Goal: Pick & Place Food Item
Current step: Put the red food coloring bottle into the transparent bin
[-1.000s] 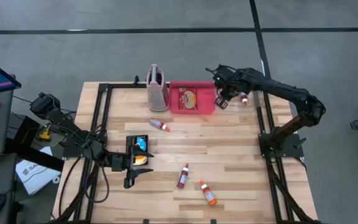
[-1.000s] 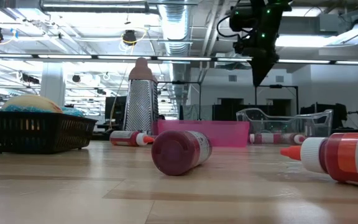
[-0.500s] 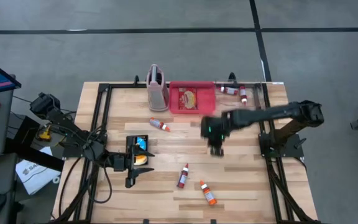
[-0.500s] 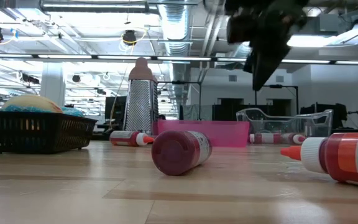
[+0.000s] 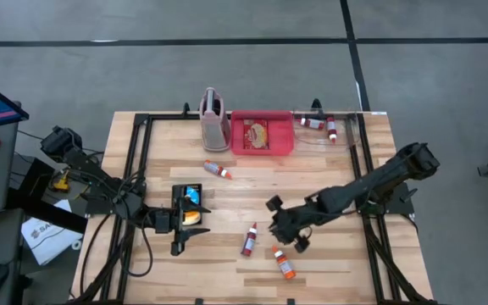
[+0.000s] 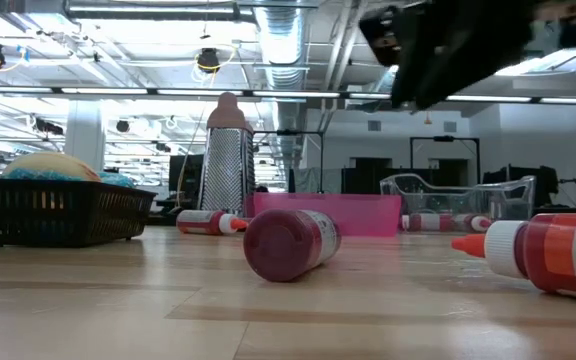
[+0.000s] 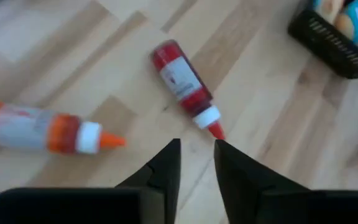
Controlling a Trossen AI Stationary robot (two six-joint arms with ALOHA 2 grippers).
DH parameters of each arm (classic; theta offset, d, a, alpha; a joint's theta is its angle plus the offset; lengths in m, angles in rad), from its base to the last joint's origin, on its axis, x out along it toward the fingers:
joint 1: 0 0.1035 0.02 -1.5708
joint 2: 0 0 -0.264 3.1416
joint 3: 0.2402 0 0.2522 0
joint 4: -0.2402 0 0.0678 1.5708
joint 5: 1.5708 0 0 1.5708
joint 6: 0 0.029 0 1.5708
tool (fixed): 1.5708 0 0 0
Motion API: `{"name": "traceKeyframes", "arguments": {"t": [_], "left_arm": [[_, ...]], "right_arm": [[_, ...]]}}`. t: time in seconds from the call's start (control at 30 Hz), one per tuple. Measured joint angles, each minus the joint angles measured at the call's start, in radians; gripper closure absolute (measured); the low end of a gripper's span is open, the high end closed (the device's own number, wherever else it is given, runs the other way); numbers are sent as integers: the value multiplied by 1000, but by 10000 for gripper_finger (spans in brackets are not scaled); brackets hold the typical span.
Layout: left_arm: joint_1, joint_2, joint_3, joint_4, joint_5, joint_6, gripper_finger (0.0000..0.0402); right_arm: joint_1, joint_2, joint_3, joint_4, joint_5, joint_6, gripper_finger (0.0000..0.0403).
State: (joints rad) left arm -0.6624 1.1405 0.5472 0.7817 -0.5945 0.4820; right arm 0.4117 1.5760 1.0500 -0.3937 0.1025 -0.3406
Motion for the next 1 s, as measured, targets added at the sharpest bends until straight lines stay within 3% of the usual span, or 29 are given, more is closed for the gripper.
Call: {"name": "traceKeyframes", "arguments": {"t": [0.2,0.4,0.7,1.0], "left_arm": [[1,0,0,-19,-12,-9,183],[1,-2,-1,-36,-16,-16,183],[1,-2,-1,-41,-11,-16,183],[1,-2,-1,-39,-11,-16,183]], "right_arm": [[-18,120,19,148,77,-57,226],[-47,208,72,137,82,-66,147],[-48,320,134,115,51,-105,138],[-67,351,134,133,25,-151,138]]}}
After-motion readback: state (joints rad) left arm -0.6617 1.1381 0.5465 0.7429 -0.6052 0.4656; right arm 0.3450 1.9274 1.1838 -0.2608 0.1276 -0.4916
